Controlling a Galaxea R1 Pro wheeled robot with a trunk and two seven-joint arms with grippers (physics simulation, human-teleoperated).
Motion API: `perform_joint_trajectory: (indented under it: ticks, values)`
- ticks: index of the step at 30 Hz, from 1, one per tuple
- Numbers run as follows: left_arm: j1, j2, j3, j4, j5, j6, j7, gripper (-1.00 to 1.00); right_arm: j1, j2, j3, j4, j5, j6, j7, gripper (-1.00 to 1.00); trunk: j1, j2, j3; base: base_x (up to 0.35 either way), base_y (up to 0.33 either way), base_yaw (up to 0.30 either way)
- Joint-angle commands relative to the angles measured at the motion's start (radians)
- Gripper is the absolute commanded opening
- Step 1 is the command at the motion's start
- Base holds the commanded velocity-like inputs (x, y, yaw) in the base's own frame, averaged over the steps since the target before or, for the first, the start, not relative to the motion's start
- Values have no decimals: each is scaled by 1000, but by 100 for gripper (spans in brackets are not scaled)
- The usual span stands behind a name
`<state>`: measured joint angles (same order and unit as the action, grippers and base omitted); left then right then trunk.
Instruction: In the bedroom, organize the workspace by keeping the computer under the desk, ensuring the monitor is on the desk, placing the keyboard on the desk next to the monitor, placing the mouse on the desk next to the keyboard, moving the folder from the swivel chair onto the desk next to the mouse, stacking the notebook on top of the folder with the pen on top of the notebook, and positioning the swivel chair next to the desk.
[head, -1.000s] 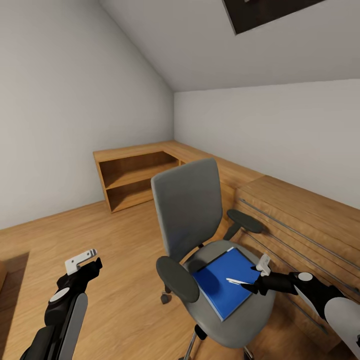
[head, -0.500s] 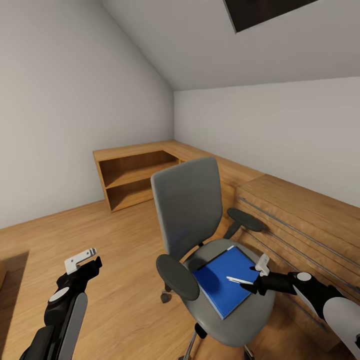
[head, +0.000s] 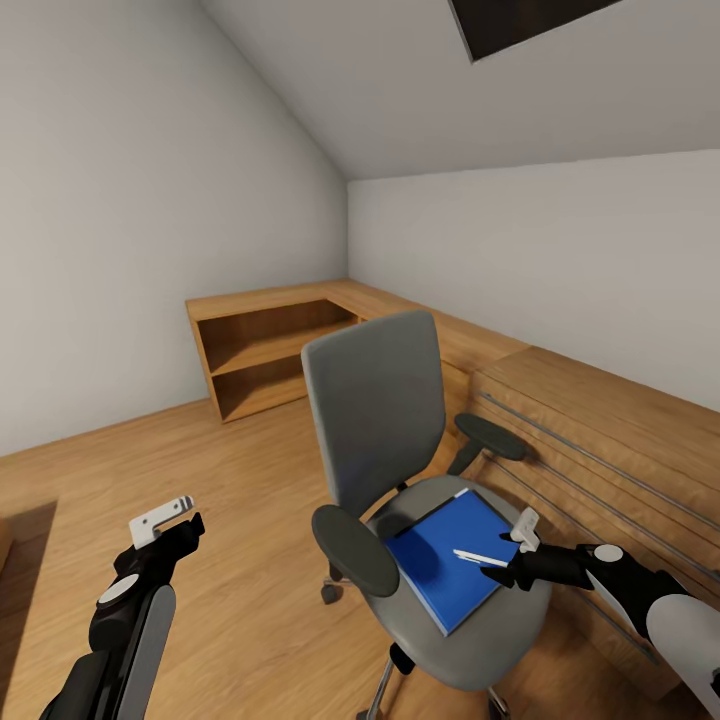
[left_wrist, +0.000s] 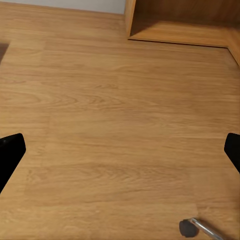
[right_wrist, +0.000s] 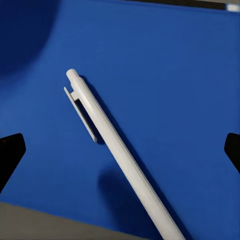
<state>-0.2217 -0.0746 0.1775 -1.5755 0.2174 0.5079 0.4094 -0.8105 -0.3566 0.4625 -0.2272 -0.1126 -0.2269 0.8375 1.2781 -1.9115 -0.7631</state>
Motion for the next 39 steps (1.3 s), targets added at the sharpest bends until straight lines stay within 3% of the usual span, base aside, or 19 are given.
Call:
perform_joint_trajectory:
  ticks: [1, 10, 28, 39]
  values:
    - [-1, -1, 0, -1, 11, 3, 6, 100, -1, -1, 8, 1, -10, -3, 2, 100, 0, 0, -1, 0, 0, 0]
    - [-1, -1, 0, -1, 11, 3, 6, 100, -1, 0, 12, 0, -9, -2, -15, 100, 0, 0, -1, 0, 0, 0]
    - [-1, -1, 0, -1, 11, 3, 6, 100, -1, 13, 17, 1, -1, -1, -162, 100, 0, 0, -1, 0, 0, 0]
    - [-1, -1, 0, -7, 11, 3, 6, 100, -1, 14, 25, 2, 1, 1, -189, 100, 0, 0, -1, 0, 0, 0]
